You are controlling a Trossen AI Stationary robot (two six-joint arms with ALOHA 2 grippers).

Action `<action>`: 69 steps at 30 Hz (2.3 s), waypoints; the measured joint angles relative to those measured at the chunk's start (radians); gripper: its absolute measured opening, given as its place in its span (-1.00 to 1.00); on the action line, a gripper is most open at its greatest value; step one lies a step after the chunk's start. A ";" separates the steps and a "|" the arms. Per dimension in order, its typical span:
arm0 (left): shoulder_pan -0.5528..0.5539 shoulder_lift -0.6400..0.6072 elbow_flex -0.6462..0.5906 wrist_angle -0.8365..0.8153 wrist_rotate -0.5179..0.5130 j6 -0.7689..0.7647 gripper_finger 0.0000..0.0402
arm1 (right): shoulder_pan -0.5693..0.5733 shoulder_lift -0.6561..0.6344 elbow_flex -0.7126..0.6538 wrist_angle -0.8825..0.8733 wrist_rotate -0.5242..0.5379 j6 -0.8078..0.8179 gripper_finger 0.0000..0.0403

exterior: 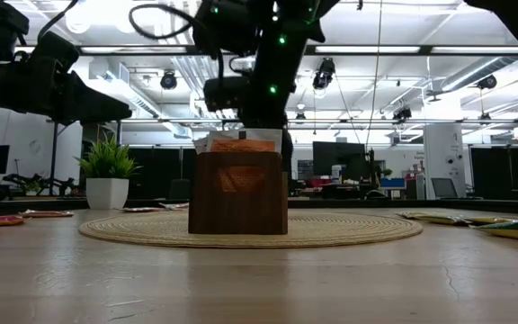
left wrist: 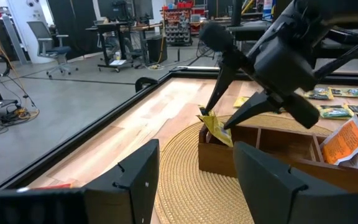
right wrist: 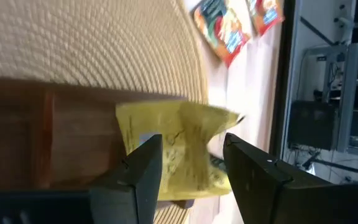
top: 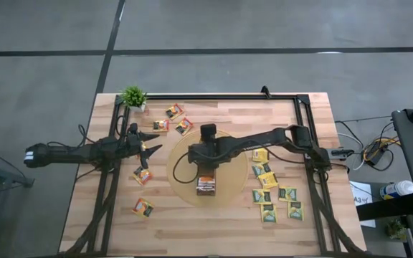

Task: Pick & Place Tea
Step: Put the yellow tea bag into the top section of the wooden organizer

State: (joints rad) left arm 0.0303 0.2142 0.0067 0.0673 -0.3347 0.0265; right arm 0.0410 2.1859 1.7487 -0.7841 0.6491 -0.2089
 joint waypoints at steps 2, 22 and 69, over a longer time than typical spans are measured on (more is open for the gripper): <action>0.000 0.000 0.000 0.000 0.000 0.000 0.01 | -0.003 0.000 -0.018 0.000 0.000 -0.001 -0.17; 0.000 0.000 0.000 0.000 0.000 0.000 0.01 | -0.023 0.001 -0.083 0.072 -0.048 -0.057 -0.17; -0.001 0.000 0.000 0.000 0.000 0.000 0.01 | -0.033 -0.004 -0.075 0.136 0.139 -0.032 -0.17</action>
State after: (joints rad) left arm 0.0296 0.2140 0.0068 0.0672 -0.3347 0.0263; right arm 0.0082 2.1822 1.6737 -0.6481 0.7879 -0.2412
